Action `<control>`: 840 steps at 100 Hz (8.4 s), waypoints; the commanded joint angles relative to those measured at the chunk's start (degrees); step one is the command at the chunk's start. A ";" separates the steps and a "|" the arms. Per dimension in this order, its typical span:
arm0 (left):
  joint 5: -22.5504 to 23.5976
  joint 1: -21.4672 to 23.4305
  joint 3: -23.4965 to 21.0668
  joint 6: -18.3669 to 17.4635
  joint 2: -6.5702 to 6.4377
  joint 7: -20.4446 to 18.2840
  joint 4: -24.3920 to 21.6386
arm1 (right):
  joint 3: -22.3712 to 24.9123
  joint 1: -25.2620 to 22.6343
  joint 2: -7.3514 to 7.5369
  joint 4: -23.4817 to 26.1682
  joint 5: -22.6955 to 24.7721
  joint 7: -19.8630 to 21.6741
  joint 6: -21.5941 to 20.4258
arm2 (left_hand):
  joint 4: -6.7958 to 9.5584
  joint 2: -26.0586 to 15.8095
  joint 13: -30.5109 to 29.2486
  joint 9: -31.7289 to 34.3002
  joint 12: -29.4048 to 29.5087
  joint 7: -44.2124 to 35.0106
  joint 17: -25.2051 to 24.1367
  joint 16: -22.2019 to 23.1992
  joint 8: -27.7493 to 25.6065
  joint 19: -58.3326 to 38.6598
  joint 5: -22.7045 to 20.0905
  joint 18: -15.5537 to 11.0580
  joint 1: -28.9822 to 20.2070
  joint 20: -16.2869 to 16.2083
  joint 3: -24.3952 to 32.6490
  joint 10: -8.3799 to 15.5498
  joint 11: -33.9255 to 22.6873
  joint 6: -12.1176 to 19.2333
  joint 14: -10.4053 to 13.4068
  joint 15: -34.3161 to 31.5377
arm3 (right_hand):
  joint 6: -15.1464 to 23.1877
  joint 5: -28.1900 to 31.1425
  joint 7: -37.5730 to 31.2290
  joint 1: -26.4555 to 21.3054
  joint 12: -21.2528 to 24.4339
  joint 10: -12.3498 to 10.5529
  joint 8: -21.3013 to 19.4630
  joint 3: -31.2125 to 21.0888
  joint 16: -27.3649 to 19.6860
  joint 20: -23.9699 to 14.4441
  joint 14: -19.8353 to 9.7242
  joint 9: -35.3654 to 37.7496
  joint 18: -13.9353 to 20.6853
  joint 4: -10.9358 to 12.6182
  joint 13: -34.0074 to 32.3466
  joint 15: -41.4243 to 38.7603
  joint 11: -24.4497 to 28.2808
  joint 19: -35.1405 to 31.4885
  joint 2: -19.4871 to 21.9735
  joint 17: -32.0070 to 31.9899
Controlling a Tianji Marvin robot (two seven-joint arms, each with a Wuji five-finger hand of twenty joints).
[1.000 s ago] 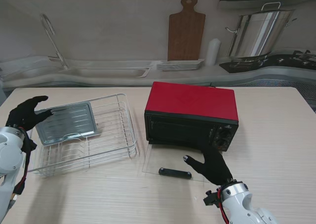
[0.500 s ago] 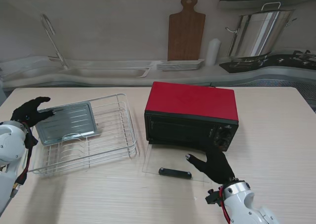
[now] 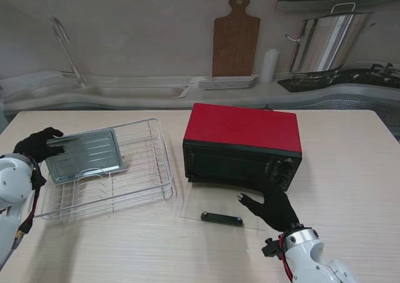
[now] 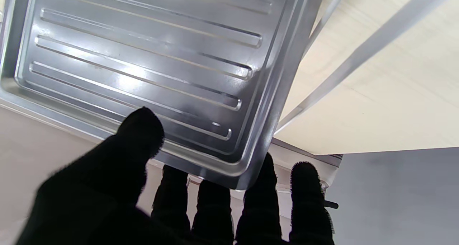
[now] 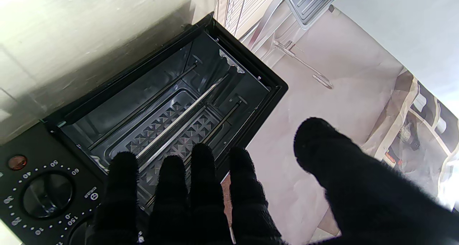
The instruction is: Slide the trays into the oven
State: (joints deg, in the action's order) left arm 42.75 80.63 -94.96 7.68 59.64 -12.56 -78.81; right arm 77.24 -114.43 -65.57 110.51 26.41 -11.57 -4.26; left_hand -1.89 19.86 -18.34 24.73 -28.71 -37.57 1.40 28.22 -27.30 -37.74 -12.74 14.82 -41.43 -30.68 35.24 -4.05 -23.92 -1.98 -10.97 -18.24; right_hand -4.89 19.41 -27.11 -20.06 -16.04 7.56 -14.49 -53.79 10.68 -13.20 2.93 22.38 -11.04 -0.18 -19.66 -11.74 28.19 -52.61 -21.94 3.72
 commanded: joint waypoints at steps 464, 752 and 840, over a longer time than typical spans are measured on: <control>-11.32 12.68 16.99 4.18 -0.57 -14.27 -46.26 | -15.97 4.91 -5.12 -8.52 -13.54 -14.01 -19.47 | 4.30 1.41 -22.52 28.70 -37.82 -32.71 9.81 28.73 -42.39 -29.74 -22.45 7.16 -24.68 -7.13 13.83 0.24 -26.20 8.41 -10.09 -30.69 | 12.89 30.21 -19.08 -27.01 -1.80 -4.99 -2.53 -20.68 4.50 4.65 0.53 34.07 6.57 -12.47 -33.80 -12.64 2.63 -12.99 -17.92 35.63; 6.67 17.81 21.92 -16.74 2.56 14.31 -34.96 | 0.98 3.56 -8.50 2.53 -58.73 -9.10 31.52 | 2.23 -14.49 12.40 -9.70 9.72 22.75 -6.78 -3.83 11.37 31.35 0.20 0.30 4.55 -0.63 -27.99 -1.57 17.65 0.13 -0.37 12.31 | 6.36 44.79 -21.13 -30.68 -1.50 4.97 -7.00 -28.23 9.46 3.61 14.41 43.58 -4.49 -15.07 -50.81 -29.67 11.83 -30.88 -24.08 56.73; 5.71 15.44 24.44 -18.33 2.44 14.52 -30.05 | 4.27 9.54 -11.03 -2.00 -65.97 -12.85 43.09 | 2.21 -14.59 12.69 -10.44 9.51 21.58 -6.66 -4.38 10.99 31.54 0.92 -0.11 4.47 0.15 -26.82 -1.23 17.04 0.67 0.65 12.09 | 5.03 44.32 -21.45 -30.84 -1.33 6.52 -5.41 -28.70 8.77 2.85 15.09 43.85 -5.04 -14.73 -52.64 -29.90 12.30 -33.52 -24.78 57.25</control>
State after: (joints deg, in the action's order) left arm 48.73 95.31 -70.21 -10.82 61.64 2.91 -107.47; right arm 81.89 -104.58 -75.85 108.51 -39.41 -25.09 38.72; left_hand -0.90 7.60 -7.32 16.68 -20.02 -15.50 -4.02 24.33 -16.60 -9.59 -13.90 16.30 -36.58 -31.56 8.95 -6.47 -7.10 -2.63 -11.64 -7.07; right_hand -4.90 59.94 -40.10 -45.76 -17.42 12.75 -19.48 -77.75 19.70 -9.45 14.49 65.48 -18.08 -15.08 -67.26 -39.51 38.81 -82.99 -47.14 58.23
